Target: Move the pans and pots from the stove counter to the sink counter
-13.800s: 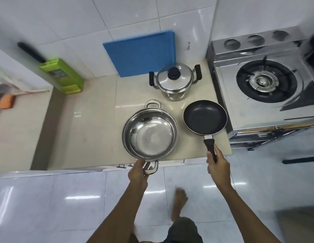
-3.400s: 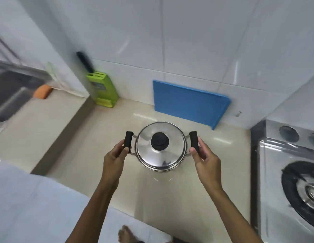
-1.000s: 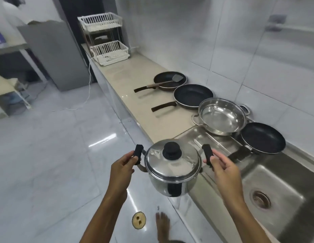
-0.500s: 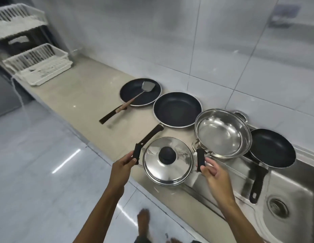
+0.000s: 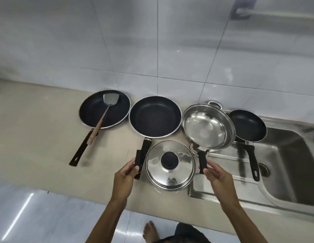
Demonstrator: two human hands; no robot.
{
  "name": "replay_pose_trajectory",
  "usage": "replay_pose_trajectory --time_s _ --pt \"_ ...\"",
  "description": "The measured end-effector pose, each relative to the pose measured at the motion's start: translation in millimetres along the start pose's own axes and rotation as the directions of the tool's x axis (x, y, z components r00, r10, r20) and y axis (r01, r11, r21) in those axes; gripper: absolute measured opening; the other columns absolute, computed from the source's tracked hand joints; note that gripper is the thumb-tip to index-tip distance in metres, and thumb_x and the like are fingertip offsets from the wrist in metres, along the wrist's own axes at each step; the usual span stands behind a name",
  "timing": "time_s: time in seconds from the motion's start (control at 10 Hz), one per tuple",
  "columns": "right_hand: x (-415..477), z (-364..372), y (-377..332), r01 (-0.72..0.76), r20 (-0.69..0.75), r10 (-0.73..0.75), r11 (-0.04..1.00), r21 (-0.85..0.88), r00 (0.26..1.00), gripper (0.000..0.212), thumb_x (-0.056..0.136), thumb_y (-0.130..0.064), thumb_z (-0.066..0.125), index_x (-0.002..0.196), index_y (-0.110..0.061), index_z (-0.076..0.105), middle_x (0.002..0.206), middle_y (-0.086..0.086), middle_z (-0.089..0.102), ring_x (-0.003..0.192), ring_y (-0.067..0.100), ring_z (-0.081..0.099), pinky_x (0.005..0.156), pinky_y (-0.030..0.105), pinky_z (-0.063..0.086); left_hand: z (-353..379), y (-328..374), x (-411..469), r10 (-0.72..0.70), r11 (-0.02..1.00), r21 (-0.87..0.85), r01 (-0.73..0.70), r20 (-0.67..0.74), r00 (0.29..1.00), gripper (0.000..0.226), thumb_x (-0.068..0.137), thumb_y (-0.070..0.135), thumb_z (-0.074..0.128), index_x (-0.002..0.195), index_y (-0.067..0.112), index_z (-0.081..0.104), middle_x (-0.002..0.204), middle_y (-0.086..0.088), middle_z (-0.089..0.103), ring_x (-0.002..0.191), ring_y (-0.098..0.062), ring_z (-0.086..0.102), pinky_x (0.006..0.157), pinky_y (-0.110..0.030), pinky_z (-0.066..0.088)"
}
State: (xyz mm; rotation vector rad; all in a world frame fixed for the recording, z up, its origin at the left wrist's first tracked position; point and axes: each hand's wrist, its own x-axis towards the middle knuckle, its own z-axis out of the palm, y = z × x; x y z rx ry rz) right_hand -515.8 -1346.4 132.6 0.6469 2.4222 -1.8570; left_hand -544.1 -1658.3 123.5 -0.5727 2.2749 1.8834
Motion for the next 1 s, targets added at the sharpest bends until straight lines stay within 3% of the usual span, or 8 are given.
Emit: replay_pose_trajectory --time_s 0.2,0.3,0.4,0.6,0.7,0.8,0.9,1.0 --pt "1.8 8.1 4.9 -0.002 -0.048 0.000 0.999 -0.049 0.999 0.041 0.097 -0.010 0.068 0.136 -0.022 0.065 0.111 0.002 0.079 0.103 0.002 0.072 0.092 0.020 0.051 0.5 -5.5 20.8 0.009 1.000 -0.011 -0.008 0.058 0.998 0.042 0.097 0.021 0.066 0.138 0.025 0.061 0.123 0.021 0.063 0.108 0.006 0.058 0.074 0.004 0.043" --pt "1.0 10.7 12.5 -0.014 -0.072 0.011 0.999 -0.031 0.997 0.040 0.096 -0.011 0.069 0.133 -0.028 0.067 0.106 -0.002 0.081 0.104 0.007 0.073 0.096 0.029 0.052 0.2 -10.7 27.2 0.024 1.000 -0.016 -0.023 0.063 0.998 0.042 0.096 0.023 0.066 0.138 0.025 0.061 0.130 0.015 0.064 0.115 0.000 0.060 0.081 -0.001 0.044" --pt "2.7 11.4 19.7 -0.022 -0.090 0.022 1.000 0.001 0.996 0.040 0.097 -0.010 0.068 0.131 -0.030 0.068 0.106 -0.004 0.081 0.102 0.008 0.074 0.097 0.034 0.051 2.2 -13.6 34.1 0.037 0.999 -0.025 -0.035 0.072 0.997 0.041 0.096 0.022 0.067 0.137 0.026 0.062 0.128 0.014 0.067 0.117 0.004 0.061 0.088 -0.008 0.046" --pt "0.2 16.0 25.7 0.004 -0.079 -0.003 1.000 0.006 0.997 0.036 0.100 -0.018 0.065 0.135 -0.027 0.064 0.105 -0.001 0.079 0.098 0.008 0.074 0.089 0.029 0.054 11.5 -19.0 26.4 0.057 0.998 -0.008 -0.057 0.011 0.998 0.041 0.099 0.028 0.062 0.140 0.026 0.060 0.136 0.004 0.066 0.124 -0.014 0.061 0.107 -0.035 0.048" --pt "-0.7 12.8 28.2 0.046 -0.107 -0.058 0.993 -0.111 0.993 0.033 0.098 -0.022 0.067 0.131 -0.026 0.065 0.097 -0.010 0.078 0.093 -0.003 0.070 0.080 0.007 0.047 17.2 -17.9 20.1 0.127 0.985 0.121 -0.125 -0.012 0.992 0.042 0.102 0.030 0.056 0.143 0.023 0.056 0.141 0.001 0.062 0.129 -0.019 0.057 0.110 -0.041 0.046" --pt "1.5 7.4 25.6 0.081 -0.082 -0.103 0.970 -0.231 0.991 0.031 0.096 -0.025 0.069 0.127 -0.020 0.067 0.101 -0.003 0.079 0.096 0.008 0.073 0.082 0.013 0.052 20.6 -9.1 11.2 0.215 0.934 0.299 -0.197 -0.026 0.976 0.042 0.104 0.027 0.052 0.144 0.014 0.054 0.140 -0.010 0.062 0.126 -0.029 0.060 0.107 -0.048 0.049" --pt "-1.0 -3.6 23.4 0.125 -0.022 -0.141 0.927 -0.354 0.990 0.037 0.096 -0.032 0.069 0.130 -0.018 0.065 0.117 0.004 0.075 0.104 0.022 0.070 0.090 0.038 0.056 29.9 0.8 -4.9 0.332 0.828 0.500 -0.254 -0.072 0.940 0.041 0.103 0.018 0.053 0.142 0.005 0.053 0.131 -0.021 0.064 0.116 -0.039 0.062 0.099 -0.053 0.050" --pt "-12.6 -28.9 29.2 0.299 0.143 -0.266 0.773 -0.559 0.953 0.050 0.098 -0.036 0.062 0.144 -0.019 0.054 0.137 0.009 0.064 0.121 0.033 0.058 0.099 0.044 0.050 54.1 6.4 -43.6 0.479 0.654 0.704 -0.276 -0.103 0.872 0.044 0.100 0.028 0.059 0.137 0.007 0.053 0.131 -0.019 0.063 0.119 -0.040 0.059 0.095 -0.058 0.044"
